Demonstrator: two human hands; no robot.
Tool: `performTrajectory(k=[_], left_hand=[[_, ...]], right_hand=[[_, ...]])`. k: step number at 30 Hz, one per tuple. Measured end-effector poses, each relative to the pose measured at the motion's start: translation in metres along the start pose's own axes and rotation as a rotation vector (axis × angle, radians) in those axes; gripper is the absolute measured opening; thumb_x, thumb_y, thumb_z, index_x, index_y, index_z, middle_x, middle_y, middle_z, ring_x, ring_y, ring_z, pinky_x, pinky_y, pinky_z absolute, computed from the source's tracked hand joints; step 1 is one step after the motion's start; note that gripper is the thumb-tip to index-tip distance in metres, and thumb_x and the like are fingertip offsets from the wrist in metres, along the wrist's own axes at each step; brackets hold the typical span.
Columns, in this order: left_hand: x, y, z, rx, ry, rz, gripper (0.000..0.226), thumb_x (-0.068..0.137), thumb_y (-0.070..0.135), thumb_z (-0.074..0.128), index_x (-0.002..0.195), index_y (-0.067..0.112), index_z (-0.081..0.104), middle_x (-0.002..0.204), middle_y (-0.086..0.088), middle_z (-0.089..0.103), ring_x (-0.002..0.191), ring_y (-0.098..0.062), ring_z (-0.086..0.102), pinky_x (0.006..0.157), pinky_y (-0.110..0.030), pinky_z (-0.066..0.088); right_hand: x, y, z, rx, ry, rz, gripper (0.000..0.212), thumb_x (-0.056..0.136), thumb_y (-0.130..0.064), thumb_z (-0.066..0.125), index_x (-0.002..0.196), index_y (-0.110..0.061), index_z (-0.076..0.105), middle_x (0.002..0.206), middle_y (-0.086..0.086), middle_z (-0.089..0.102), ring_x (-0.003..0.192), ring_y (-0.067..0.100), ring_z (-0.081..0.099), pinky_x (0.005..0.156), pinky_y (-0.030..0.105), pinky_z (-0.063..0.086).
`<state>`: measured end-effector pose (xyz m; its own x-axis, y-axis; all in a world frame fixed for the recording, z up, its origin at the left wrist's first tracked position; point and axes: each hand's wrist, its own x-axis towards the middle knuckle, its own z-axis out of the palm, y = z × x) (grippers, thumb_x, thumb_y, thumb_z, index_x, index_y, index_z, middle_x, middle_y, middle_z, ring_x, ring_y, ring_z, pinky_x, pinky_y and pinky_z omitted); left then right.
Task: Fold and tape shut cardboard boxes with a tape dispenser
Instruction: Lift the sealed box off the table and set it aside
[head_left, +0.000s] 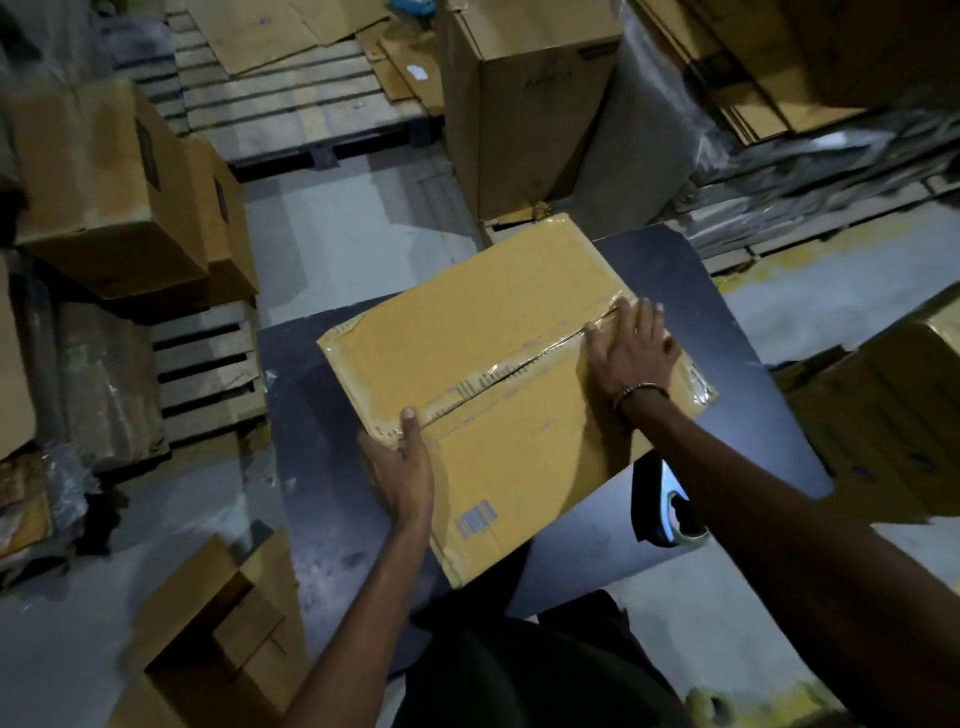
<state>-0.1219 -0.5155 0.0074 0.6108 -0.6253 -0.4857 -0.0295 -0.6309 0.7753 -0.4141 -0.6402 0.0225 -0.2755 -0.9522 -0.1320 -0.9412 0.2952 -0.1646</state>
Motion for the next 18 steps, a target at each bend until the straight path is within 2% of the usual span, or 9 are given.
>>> performTrajectory(k=[4, 6, 7, 9, 11, 13, 15, 18], left_hand=[[0.0, 0.002, 0.002, 0.001, 0.046, 0.022, 0.096, 0.082, 0.08, 0.068, 0.148, 0.014, 0.047, 0.141, -0.01, 0.064, 0.126, -0.035, 0.063, 0.102, -0.051, 0.053], [0.002, 0.001, 0.001, -0.007, 0.068, 0.023, 0.096, 0.072, 0.082, 0.076, 0.141, 0.019, 0.054, 0.132, -0.003, 0.07, 0.119, -0.029, 0.067, 0.1, -0.049, 0.056], [0.002, 0.001, 0.0, -0.013, 0.063, 0.018, 0.094, 0.067, 0.083, 0.08, 0.136, 0.023, 0.059, 0.127, 0.001, 0.072, 0.115, -0.025, 0.069, 0.099, -0.047, 0.057], [-0.002, 0.003, -0.002, -0.042, 0.006, -0.015, 0.087, 0.063, 0.079, 0.087, 0.129, 0.026, 0.068, 0.117, 0.008, 0.077, 0.108, -0.018, 0.074, 0.097, -0.046, 0.06], [-0.003, 0.006, -0.005, -0.096, -0.055, -0.039, 0.077, 0.066, 0.066, 0.092, 0.127, 0.022, 0.073, 0.114, 0.004, 0.079, 0.106, -0.02, 0.076, 0.097, -0.049, 0.061], [-0.007, 0.013, -0.006, -0.152, -0.089, -0.036, 0.07, 0.072, 0.054, 0.092, 0.128, 0.016, 0.073, 0.115, -0.002, 0.079, 0.107, -0.024, 0.076, 0.099, -0.053, 0.06], [-0.013, 0.028, -0.003, -0.171, -0.107, -0.012, 0.063, 0.078, 0.048, 0.089, 0.13, 0.017, 0.071, 0.117, -0.002, 0.079, 0.11, -0.025, 0.075, 0.099, -0.053, 0.059], [-0.026, 0.067, 0.012, -0.162, -0.09, 0.065, 0.061, 0.083, 0.046, 0.086, 0.135, 0.021, 0.067, 0.12, -0.001, 0.076, 0.109, -0.024, 0.073, 0.087, -0.038, 0.06]], right_hand=[[0.021, 0.019, -0.005, 0.073, -0.017, 0.051, 0.105, 0.087, -0.092, 0.028, 0.162, -0.019, 0.018, 0.16, 0.017, 0.037, 0.145, 0.038, 0.037, 0.112, 0.059, 0.032], [0.028, 0.022, -0.011, 0.194, -0.036, 0.083, 0.115, 0.076, -0.098, 0.04, 0.154, -0.014, 0.033, 0.147, 0.017, 0.051, 0.133, 0.038, 0.049, 0.107, 0.055, 0.039], [0.033, 0.026, -0.013, 0.246, -0.052, 0.08, 0.113, 0.071, -0.1, 0.045, 0.145, -0.015, 0.042, 0.14, 0.015, 0.057, 0.127, 0.038, 0.054, 0.104, 0.053, 0.042], [0.044, 0.033, -0.019, 0.316, -0.136, 0.07, 0.109, 0.063, -0.101, 0.052, 0.133, -0.018, 0.049, 0.13, 0.011, 0.062, 0.117, 0.037, 0.06, 0.096, 0.051, 0.05], [0.055, 0.035, -0.025, 0.348, -0.257, 0.044, 0.109, 0.06, -0.1, 0.058, 0.133, -0.02, 0.048, 0.127, 0.01, 0.063, 0.113, 0.037, 0.062, 0.091, 0.05, 0.054], [0.064, 0.036, -0.037, 0.369, -0.327, 0.011, 0.1, 0.069, -0.091, 0.064, 0.136, -0.018, 0.048, 0.13, 0.012, 0.063, 0.116, 0.037, 0.061, 0.09, 0.046, 0.054], [0.072, 0.04, -0.053, 0.402, -0.319, -0.026, 0.087, 0.08, -0.08, 0.066, 0.135, -0.014, 0.05, 0.131, 0.015, 0.063, 0.117, 0.038, 0.061, 0.083, 0.041, 0.051], [0.078, 0.056, -0.086, 0.441, -0.163, -0.032, 0.077, 0.083, -0.078, 0.064, 0.125, -0.015, 0.055, 0.121, 0.015, 0.067, 0.11, 0.041, 0.063, 0.072, 0.038, 0.043]])
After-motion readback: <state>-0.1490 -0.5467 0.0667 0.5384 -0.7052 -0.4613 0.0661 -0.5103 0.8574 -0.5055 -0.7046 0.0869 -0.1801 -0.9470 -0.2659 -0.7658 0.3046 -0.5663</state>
